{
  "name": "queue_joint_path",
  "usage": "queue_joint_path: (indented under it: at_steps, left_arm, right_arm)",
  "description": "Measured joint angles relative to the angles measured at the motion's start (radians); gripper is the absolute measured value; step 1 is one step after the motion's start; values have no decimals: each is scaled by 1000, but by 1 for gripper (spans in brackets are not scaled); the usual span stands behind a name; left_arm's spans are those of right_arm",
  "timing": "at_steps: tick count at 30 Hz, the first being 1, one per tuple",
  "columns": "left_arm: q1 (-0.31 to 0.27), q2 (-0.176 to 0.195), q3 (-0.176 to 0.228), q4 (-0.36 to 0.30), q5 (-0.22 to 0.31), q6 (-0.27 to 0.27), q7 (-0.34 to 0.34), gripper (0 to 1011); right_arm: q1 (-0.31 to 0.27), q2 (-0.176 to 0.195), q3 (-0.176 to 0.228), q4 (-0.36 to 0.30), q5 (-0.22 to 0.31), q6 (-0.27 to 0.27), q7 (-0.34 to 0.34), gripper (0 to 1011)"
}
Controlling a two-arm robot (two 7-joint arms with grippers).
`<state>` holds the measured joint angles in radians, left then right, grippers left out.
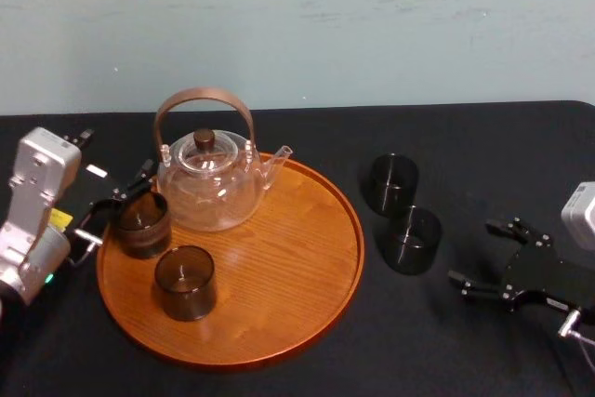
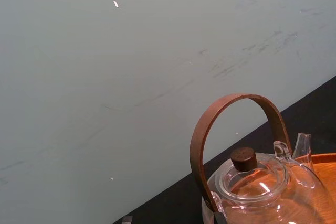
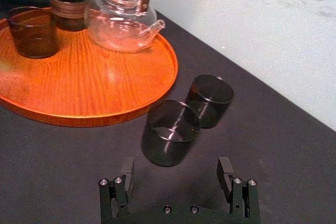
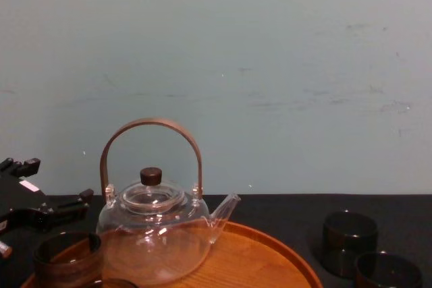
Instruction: Pick up the glass from the table and place it on the tray.
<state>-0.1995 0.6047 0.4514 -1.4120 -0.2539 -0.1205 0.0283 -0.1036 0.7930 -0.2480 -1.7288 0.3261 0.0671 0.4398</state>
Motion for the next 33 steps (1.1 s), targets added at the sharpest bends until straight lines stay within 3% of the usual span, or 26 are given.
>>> queue_joint_path:
  at_steps: [9,20,33]
  left_arm:
    - [0,0,0,0,0,0,0,1001]
    - [0,0,0,0,0,0,0,1002]
    - [0,0,0,0,0,0,0,1001]
  right_arm:
    - [9,-19,-5,3,-7,10,46,1002]
    - [69,-73,-35,50,-20,27,74,1002]
    - [109,-118,-44,91,33,95,69,1002]
